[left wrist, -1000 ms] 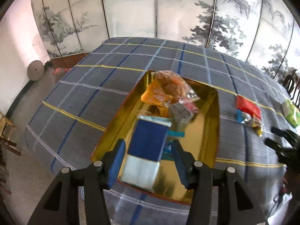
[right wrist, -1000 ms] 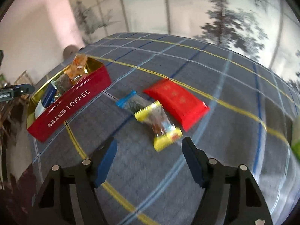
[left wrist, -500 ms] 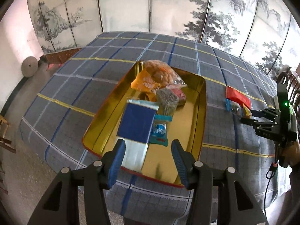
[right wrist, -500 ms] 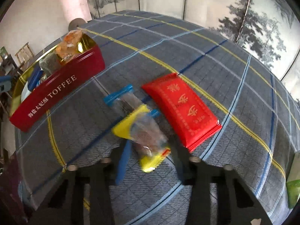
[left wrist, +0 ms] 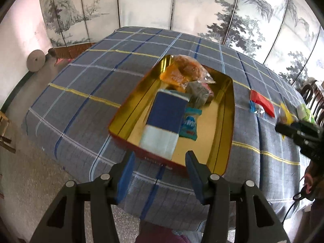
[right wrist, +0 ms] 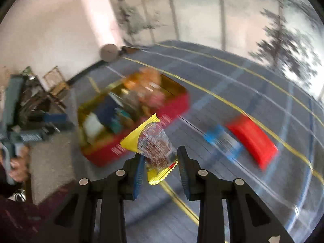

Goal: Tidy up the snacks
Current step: 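Open the left gripper in the tin while the right gripper carries the yellow candy there, then lower the yellow candy into the tin and open the right gripper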

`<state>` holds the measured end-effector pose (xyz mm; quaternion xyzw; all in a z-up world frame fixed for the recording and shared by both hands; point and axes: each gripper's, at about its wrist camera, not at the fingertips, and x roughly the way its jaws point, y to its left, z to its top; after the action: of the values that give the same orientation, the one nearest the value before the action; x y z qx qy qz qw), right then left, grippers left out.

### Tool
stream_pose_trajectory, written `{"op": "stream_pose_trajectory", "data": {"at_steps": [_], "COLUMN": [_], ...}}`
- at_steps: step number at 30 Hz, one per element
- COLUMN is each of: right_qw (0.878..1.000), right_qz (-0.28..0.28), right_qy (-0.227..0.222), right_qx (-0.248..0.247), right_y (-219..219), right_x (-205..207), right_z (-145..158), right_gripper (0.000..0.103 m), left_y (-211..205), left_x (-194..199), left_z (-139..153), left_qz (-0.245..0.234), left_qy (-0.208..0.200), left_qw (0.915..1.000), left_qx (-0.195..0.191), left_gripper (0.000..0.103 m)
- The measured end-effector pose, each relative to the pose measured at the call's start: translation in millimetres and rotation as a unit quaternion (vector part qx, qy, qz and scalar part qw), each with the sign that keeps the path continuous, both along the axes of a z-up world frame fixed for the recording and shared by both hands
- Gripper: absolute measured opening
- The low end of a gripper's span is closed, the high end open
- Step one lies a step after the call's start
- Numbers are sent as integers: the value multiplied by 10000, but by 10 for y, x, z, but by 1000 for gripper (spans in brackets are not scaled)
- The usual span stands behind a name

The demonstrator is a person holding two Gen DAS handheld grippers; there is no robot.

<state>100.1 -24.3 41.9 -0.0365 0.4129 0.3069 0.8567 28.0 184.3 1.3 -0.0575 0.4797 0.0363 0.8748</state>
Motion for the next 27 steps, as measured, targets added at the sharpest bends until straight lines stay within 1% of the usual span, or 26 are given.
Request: {"op": "stream_pose_trajectory", "data": {"at_steps": [2, 5, 7, 10, 17, 27], "right_qw": [9998, 9992, 9986, 9980, 9972, 9964], "right_qz": [192, 395, 525, 618, 629, 630], "right_qy": [-54, -20, 16, 140, 328, 436], "right_qx": [-12, 37, 4, -85, -249, -370], "right_y": [221, 519, 698, 909, 1088, 1201], "right_x": [71, 143, 182, 242, 306, 341], "right_z": [39, 29, -14, -139, -358, -454], "right_gripper": [29, 29, 29, 29, 29, 30], "left_y": [18, 14, 10, 6, -3, 41], "left_x": [-40, -73, -87, -101, -112, -121], "left_z": [13, 33, 36, 30, 9, -24], "left_qz": [21, 23, 2, -44, -68, -31], "left_qy": [-38, -105, -115, -113, -106, -88], "left_qw": [10000, 9999, 9997, 9995, 9983, 9977], "left_qx": [-2, 116, 227, 283, 565, 666], "left_gripper": [52, 52, 53, 53, 53, 53]}}
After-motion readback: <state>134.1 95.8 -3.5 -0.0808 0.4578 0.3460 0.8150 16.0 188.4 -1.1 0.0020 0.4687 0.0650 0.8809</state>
